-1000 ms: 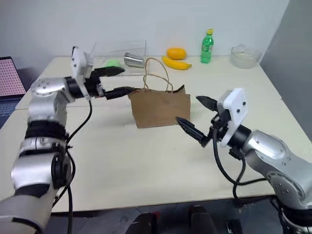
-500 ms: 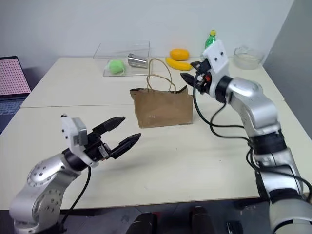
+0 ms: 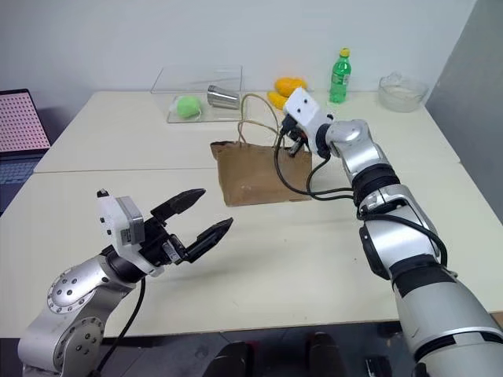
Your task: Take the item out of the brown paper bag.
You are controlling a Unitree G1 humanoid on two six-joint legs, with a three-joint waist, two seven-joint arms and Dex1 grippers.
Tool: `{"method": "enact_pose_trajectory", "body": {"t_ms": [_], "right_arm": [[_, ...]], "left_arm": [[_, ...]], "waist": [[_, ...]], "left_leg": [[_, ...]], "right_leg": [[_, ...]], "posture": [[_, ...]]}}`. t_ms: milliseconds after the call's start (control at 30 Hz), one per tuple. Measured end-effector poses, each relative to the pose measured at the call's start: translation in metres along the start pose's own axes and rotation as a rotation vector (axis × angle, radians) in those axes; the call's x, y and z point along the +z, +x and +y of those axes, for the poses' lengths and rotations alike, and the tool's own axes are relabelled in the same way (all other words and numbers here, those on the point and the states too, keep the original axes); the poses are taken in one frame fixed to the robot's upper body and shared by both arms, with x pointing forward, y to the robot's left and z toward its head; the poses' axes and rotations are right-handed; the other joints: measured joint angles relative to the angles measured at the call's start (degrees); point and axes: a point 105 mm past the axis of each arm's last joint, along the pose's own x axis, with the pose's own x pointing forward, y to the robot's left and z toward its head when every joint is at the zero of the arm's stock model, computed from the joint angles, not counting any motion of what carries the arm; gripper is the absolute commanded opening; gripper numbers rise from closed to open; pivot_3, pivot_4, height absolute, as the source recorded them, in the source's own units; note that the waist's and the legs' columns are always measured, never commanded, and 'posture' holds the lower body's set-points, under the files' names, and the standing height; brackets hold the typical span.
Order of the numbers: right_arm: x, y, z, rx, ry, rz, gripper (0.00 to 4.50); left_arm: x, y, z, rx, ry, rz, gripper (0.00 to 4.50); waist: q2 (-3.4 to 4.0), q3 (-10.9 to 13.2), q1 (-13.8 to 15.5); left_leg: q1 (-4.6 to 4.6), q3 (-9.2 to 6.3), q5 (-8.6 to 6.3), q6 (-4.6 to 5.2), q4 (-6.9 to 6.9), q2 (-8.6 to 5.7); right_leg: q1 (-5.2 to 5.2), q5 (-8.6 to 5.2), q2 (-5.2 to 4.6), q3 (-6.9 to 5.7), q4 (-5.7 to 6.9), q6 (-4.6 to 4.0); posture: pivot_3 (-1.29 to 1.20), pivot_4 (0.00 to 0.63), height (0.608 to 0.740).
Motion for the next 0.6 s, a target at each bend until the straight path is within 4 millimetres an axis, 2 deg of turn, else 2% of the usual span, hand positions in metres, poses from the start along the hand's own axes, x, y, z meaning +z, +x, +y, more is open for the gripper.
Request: {"method": "enact_pose_trajectory", "body": {"t_ms": [400,600], "right_arm": [[0.0,-0.007,0.02,0.213,-0.047,0.005,0.03],[-0.002,-0.019,0.037,0.341,-0.079,-0.005,0.03]], "left_arm": [[-0.007,-0.007,-0.004,-0.02,0.0,0.028,4.32],[-0.01,-0.01,-0.005,-0.025,0.002,0.05,4.32]], "waist": [[0.01,0.0,-0.04],[0.02,0.01,0.15]], "left_leg": [[0.01,-0.02,0.0,0.0,-0.02,0.0],[0.01,-0.05,0.0,0.0,-0.03,0.01]], "right_leg": [[0.0,0.0,0.0,-0.01,0.0,0.0],[0.0,0.0,0.0,-0.02,-0.02,0.0]], "posture": [[0.0,0.15,0.74],[0.0,0.15,0.74]]}}
